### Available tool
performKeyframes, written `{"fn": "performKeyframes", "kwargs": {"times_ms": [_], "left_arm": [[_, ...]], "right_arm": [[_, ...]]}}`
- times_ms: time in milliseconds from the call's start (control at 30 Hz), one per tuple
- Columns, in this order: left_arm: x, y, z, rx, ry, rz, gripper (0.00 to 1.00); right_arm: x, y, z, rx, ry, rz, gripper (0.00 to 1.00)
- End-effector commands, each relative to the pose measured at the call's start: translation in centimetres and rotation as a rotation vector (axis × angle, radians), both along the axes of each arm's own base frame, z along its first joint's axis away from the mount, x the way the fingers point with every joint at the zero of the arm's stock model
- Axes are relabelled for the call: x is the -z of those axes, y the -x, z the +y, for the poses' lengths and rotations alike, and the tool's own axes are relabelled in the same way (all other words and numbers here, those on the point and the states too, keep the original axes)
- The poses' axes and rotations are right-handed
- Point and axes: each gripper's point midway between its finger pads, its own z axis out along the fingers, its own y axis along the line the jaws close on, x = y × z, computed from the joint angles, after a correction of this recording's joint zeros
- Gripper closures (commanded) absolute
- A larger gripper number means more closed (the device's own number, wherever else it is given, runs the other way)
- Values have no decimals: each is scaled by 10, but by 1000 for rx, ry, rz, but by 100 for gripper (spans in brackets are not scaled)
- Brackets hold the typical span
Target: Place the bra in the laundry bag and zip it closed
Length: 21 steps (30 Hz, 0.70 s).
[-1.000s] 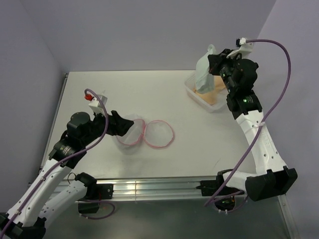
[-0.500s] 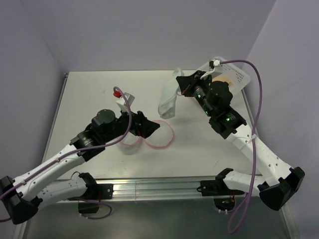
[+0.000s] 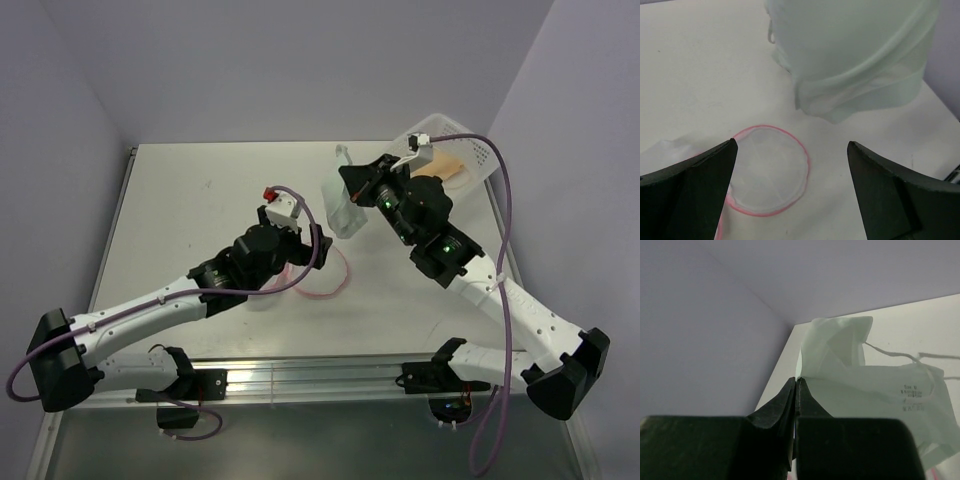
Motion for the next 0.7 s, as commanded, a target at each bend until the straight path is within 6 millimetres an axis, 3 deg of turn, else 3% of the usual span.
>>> {"fn": "performKeyframes", "kwargs": {"times_ms": [0,167,300,433,533,567,667], "left_arm": [[-42,-17,-4,-51,50,-124,1],[-42,-15,-20,16,66,-144,1],[-43,-14,-24,36,80,-160,1],[-42,-25,-24,-15,54,-167,5],[-43,-33,-25,-44,37,-184,25],[-47,-35,-27,-47,38,-193,40],[-48,-38,-30,-48,37,-201,57]], "right_arm": [[-36,10,-8,12,-94,-80,100],[-45,14,-11,12,-103,-91,100],[-49,17,-12,4,-114,-97,100],[-51,22,-11,-16,-130,-103,100],[-53,24,-13,-15,-133,-106,100],[-53,23,-15,-8,-130,-105,100],[-56,26,-17,-5,-137,-113,100]]}}
